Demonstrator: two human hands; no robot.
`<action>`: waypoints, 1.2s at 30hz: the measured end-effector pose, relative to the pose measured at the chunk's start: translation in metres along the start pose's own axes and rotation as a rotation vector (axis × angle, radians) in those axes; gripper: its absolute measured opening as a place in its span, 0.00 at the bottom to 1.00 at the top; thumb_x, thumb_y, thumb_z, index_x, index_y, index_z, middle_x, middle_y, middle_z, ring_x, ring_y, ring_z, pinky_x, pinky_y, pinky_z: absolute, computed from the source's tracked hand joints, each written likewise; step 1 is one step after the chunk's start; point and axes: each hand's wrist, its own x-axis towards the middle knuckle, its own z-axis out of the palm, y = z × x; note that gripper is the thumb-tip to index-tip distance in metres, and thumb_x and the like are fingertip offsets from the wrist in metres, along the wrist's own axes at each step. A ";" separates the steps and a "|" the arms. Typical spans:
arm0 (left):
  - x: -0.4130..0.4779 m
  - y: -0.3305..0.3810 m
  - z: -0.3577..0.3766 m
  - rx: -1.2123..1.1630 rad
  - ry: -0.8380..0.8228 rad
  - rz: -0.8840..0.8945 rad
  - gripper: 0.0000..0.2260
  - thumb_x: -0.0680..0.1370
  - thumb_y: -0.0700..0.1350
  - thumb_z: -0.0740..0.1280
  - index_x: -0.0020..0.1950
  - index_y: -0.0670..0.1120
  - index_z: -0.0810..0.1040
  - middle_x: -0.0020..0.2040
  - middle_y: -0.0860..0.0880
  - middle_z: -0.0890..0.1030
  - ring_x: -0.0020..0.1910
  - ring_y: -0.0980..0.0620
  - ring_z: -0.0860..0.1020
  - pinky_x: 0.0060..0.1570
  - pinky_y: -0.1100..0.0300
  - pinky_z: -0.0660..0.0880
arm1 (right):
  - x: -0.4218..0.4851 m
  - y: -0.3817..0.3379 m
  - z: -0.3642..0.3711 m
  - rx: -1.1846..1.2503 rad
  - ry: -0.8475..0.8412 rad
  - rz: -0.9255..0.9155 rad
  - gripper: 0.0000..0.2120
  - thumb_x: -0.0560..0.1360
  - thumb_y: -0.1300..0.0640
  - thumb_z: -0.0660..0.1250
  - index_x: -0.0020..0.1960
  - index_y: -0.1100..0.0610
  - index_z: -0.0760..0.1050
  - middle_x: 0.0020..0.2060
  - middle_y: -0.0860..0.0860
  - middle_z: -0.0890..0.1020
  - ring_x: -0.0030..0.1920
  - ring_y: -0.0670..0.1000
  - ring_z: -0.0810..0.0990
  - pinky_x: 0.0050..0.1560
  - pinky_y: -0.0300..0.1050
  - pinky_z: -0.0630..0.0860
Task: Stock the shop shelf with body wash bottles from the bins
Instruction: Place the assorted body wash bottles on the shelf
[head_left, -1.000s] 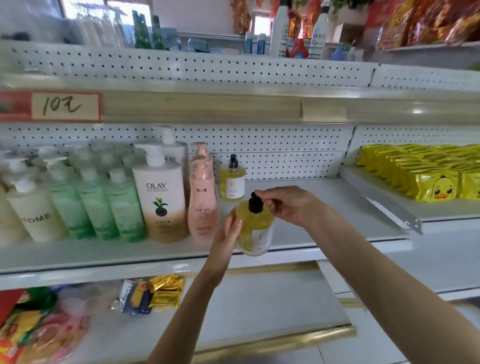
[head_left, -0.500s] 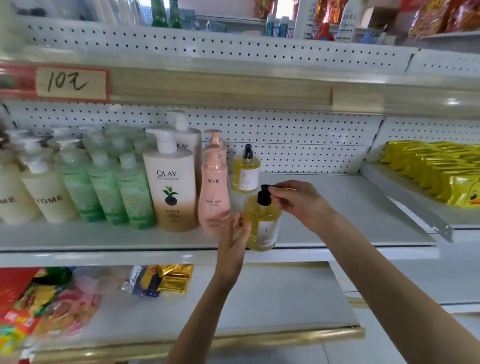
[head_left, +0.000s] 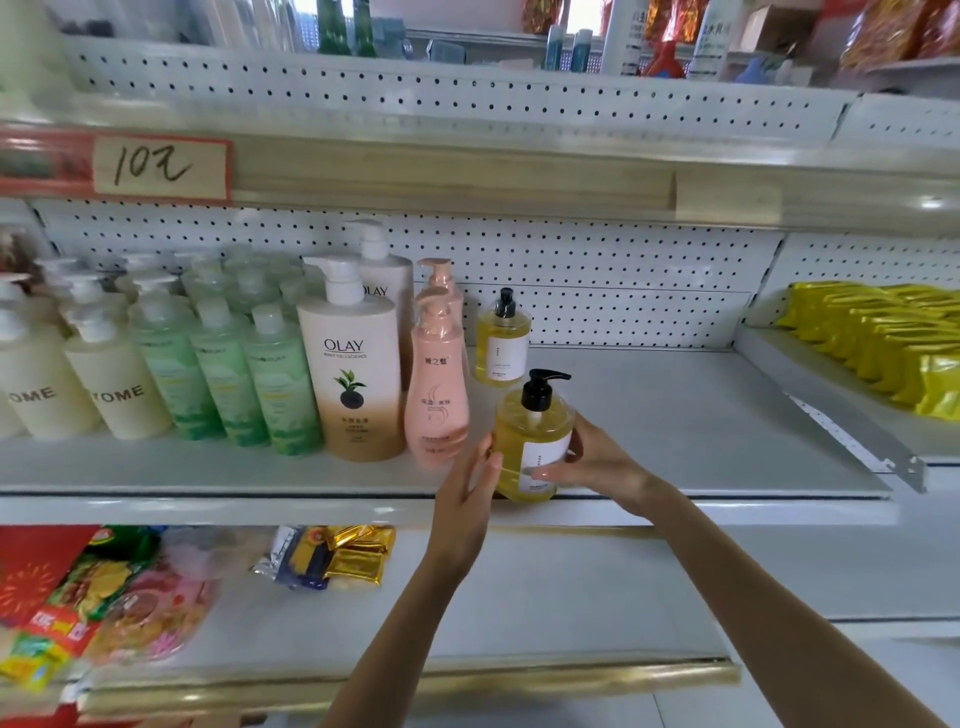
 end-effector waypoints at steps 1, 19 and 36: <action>0.001 0.001 -0.003 0.033 0.009 0.006 0.12 0.82 0.48 0.58 0.63 0.55 0.75 0.58 0.62 0.78 0.58 0.69 0.73 0.53 0.73 0.71 | 0.002 0.001 0.002 0.018 0.010 -0.007 0.36 0.66 0.62 0.78 0.68 0.48 0.65 0.58 0.47 0.80 0.58 0.44 0.79 0.54 0.37 0.76; 0.020 -0.006 -0.052 -0.109 -0.009 -0.084 0.12 0.76 0.49 0.67 0.53 0.43 0.80 0.58 0.45 0.79 0.59 0.47 0.76 0.49 0.65 0.76 | 0.065 0.010 0.033 0.008 0.432 0.065 0.43 0.63 0.55 0.80 0.70 0.54 0.59 0.57 0.48 0.73 0.59 0.49 0.74 0.59 0.47 0.74; 0.013 -0.014 -0.046 -0.109 0.029 -0.046 0.04 0.78 0.38 0.66 0.49 0.39 0.79 0.51 0.46 0.80 0.48 0.59 0.76 0.48 0.70 0.73 | 0.063 0.027 0.040 -0.327 0.517 0.022 0.43 0.62 0.43 0.78 0.71 0.50 0.62 0.62 0.48 0.78 0.60 0.49 0.77 0.55 0.41 0.72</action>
